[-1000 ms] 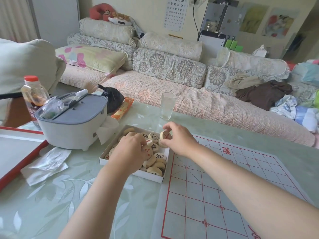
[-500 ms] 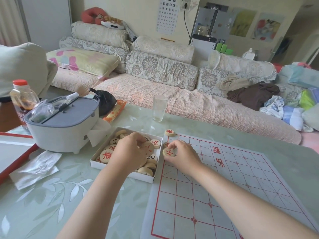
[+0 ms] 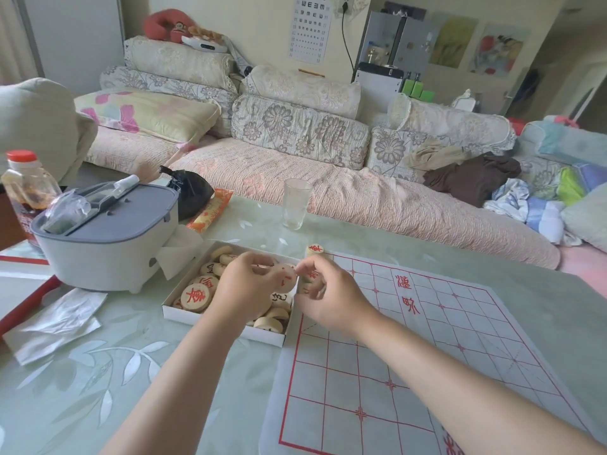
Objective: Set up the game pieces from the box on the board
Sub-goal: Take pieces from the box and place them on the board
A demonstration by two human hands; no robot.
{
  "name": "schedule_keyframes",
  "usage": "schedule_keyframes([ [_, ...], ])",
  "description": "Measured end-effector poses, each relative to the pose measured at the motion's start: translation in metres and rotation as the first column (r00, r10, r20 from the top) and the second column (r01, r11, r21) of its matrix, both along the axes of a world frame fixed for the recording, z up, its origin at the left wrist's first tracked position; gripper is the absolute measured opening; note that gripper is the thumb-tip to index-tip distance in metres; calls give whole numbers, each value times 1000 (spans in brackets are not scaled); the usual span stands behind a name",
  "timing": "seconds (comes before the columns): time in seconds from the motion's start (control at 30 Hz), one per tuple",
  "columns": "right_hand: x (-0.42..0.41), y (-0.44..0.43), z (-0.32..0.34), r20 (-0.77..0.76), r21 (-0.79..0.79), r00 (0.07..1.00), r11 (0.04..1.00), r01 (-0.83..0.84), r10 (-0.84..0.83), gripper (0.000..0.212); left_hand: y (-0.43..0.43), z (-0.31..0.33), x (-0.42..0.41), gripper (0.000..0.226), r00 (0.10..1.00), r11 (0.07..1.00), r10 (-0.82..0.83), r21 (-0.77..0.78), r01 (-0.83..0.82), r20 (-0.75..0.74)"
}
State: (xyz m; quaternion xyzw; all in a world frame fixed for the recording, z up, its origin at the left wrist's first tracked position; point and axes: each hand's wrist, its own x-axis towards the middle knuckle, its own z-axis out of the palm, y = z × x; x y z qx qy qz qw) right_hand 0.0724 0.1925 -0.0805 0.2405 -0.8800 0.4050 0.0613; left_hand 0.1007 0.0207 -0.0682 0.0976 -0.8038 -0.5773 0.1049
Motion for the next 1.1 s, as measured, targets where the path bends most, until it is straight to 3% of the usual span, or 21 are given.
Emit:
schedule_keyframes([
  [0.13,11,-3,4,-49,-66,999,998,-14,11,41,6,1,2,24,997,979,-42,201,29,58],
  [0.3,16,1,3,14,-50,1000,999,7,-6,35,8,1,16,15,993,968,-106,237,89,60],
  [0.37,17,6,-1,37,35,999,999,31,-32,31,4,-1,20,11,992,990,-113,94,107,52],
  [0.4,17,9,-4,31,76,998,995,58,-60,30,2,-4,20,10,993,990,-110,-80,113,45],
  [0.47,16,16,-12,39,173,992,978,116,-124,25,-3,-10,22,8,996,909,-88,-408,85,12],
  [0.5,16,20,-16,57,225,988,966,131,-147,24,-5,-13,21,14,996,871,-85,-487,68,-13],
  [0.7,22,24,-31,84,372,986,923,102,-143,29,-12,-20,15,28,995,743,-80,-663,98,57],
  [0.83,18,20,-30,100,464,991,885,31,-87,27,-12,-22,14,27,995,715,-95,-693,92,34],
  [1.03,-9,1,-9,-54,392,987,906,157,-148,8,-29,-16,8,37,999,733,-40,-680,24,-8],
  [1.1,-26,-9,-2,-78,395,986,904,164,-145,12,-38,-15,8,41,1000,720,-5,-694,-4,-10],
])
